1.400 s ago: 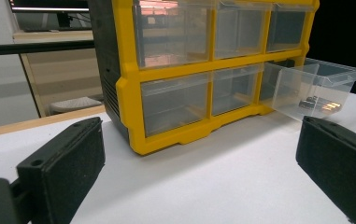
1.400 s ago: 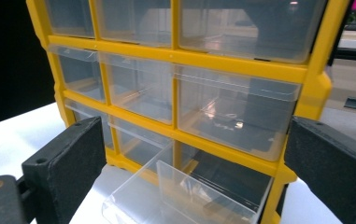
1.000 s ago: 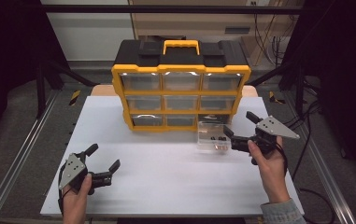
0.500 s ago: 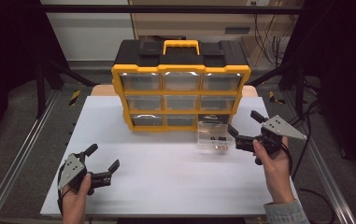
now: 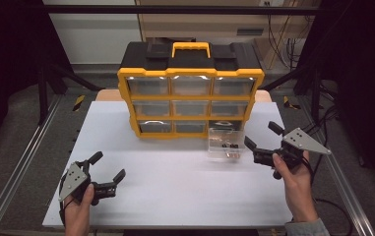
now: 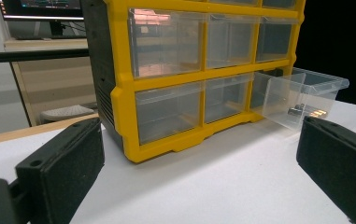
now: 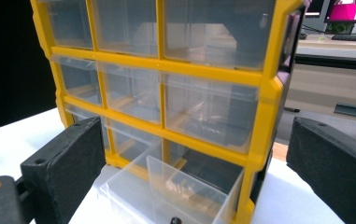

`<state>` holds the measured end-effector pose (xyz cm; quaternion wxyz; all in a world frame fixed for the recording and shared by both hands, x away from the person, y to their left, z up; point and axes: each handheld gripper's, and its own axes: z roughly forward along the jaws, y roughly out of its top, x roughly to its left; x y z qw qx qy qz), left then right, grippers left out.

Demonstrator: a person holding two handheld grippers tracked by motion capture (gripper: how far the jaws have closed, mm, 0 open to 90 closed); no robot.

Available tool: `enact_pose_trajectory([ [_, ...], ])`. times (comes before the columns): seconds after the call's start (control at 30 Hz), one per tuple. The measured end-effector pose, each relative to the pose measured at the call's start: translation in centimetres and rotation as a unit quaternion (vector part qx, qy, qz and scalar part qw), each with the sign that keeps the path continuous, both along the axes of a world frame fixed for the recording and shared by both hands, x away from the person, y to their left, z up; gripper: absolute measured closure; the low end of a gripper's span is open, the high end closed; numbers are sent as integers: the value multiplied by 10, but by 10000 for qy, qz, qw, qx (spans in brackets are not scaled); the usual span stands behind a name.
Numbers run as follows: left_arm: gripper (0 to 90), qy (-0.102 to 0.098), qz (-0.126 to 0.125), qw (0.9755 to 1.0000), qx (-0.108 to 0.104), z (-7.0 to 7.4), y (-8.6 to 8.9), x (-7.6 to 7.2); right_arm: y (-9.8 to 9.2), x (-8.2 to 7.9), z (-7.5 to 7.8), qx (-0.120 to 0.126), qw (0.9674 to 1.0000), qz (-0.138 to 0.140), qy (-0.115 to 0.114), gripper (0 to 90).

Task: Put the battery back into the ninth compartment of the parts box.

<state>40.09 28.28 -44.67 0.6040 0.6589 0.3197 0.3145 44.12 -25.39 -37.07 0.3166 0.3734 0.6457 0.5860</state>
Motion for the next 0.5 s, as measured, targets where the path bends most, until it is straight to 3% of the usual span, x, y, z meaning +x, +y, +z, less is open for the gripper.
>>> enact_pose_trajectory([
  [0.5,9,-13,-117,9999,36,0,-1,-1,-17,-15,-21,-70,9999,-3,98,45],
])
